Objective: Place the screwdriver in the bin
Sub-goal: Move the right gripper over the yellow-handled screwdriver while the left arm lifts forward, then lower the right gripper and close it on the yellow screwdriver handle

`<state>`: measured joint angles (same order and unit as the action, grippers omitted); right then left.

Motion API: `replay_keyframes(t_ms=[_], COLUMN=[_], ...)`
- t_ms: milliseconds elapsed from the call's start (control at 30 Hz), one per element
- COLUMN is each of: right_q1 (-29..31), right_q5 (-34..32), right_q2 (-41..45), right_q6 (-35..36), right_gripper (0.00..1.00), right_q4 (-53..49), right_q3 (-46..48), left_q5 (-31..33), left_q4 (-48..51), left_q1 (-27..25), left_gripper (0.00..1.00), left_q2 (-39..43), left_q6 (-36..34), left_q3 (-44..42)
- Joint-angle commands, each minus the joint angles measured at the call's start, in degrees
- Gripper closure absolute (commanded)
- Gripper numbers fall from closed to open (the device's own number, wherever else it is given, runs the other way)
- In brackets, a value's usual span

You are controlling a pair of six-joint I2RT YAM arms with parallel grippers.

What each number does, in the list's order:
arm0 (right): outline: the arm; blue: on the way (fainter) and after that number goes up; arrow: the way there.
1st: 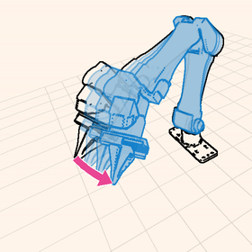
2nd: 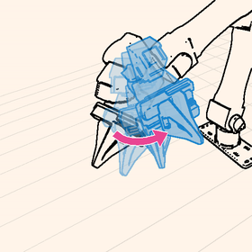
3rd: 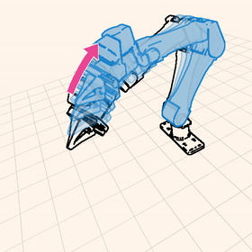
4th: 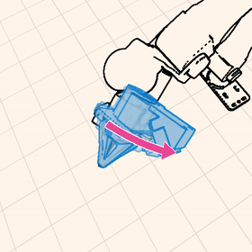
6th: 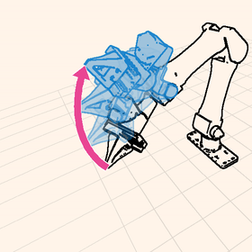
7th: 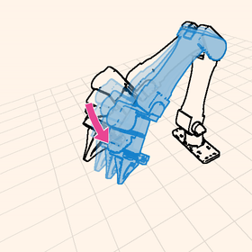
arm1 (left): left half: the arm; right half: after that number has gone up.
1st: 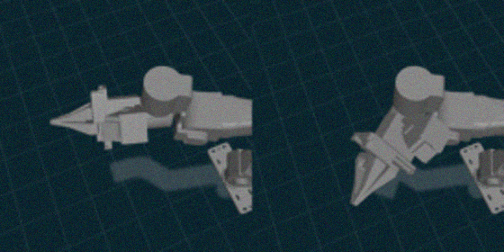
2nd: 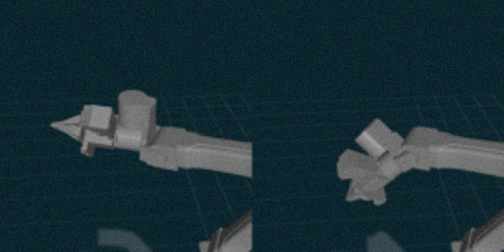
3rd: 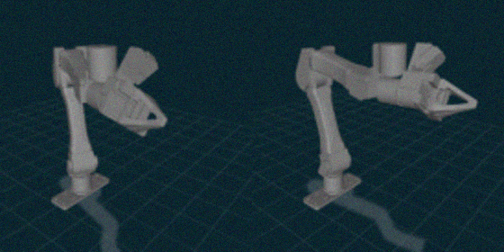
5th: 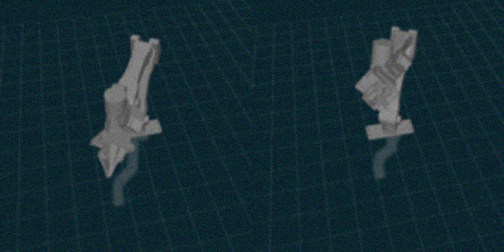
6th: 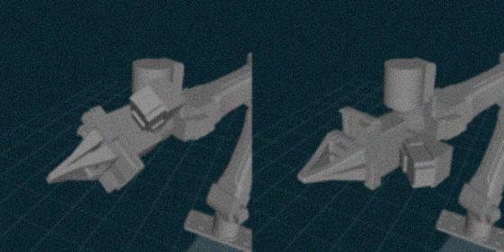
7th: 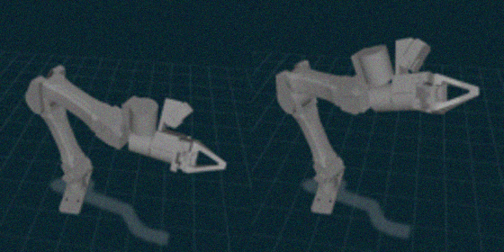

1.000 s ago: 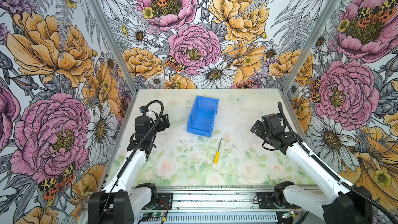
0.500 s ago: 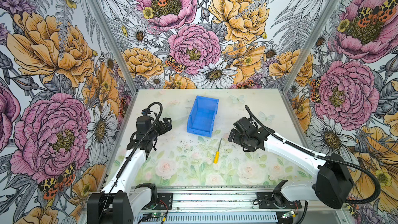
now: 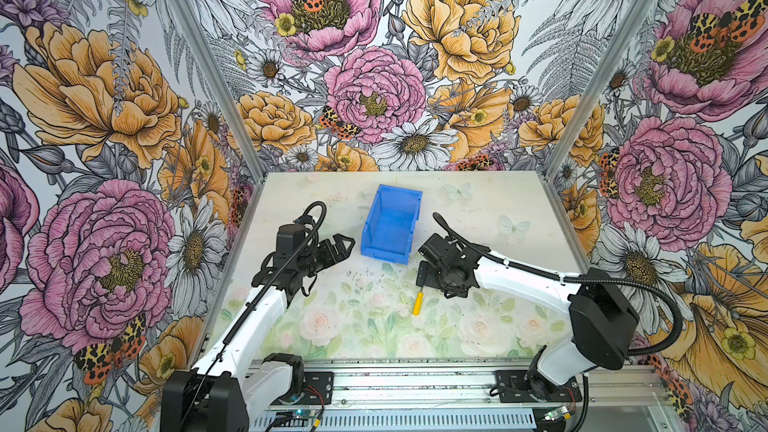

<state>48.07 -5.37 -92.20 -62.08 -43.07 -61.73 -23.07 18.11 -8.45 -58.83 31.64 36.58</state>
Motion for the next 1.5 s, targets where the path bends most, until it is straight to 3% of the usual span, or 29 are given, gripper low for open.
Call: replay_keyframes(t_ms=[0, 433, 867, 933, 1100, 1333, 1467], right_q1=[2.11, 5.28, 7.77, 7.78, 7.75, 7.37, 6.45], right_q5=[-0.78, -3.48, -4.98, -4.83, -4.46, -4.86, -5.44], right_q2=[-2.66, -3.28, -8.45, -9.49, -10.91, -9.82, -7.66], right_q6=[0.02, -0.27, 4.85, 5.14, 5.22, 4.7, 5.07], right_gripper=[0.04, 0.13, 0.2, 0.25, 0.57, 0.76, 0.92], right_q4=[-0.13, 3.86, 5.41, 5.53, 5.74, 5.8, 6.0], right_q3=[-2.07, 3.45, 1.07, 1.33, 2.36, 4.3, 5.64], left_q5=[-0.13, 6.71, 12.29, 12.6, 13.82, 14.23, 14.44], left_q4=[1.92, 8.74, 10.03, 10.07, 10.3, 10.42, 10.41], left_q1=[-0.91, -4.29, -6.48, -6.65, -6.64, -6.75, -6.58], left_gripper=[0.01, 0.01, 0.01, 0.01, 0.01, 0.01, 0.01], left_q2=[3.76, 9.65, 12.84, 13.28, 13.39, 13.3, 13.21], left_q6=[1.99, 2.33, 2.38, 2.46, 2.46, 2.38, 2.17], left_q3=[-1.88, -2.62, -3.44, -3.61, -3.71, -3.71, -3.71])
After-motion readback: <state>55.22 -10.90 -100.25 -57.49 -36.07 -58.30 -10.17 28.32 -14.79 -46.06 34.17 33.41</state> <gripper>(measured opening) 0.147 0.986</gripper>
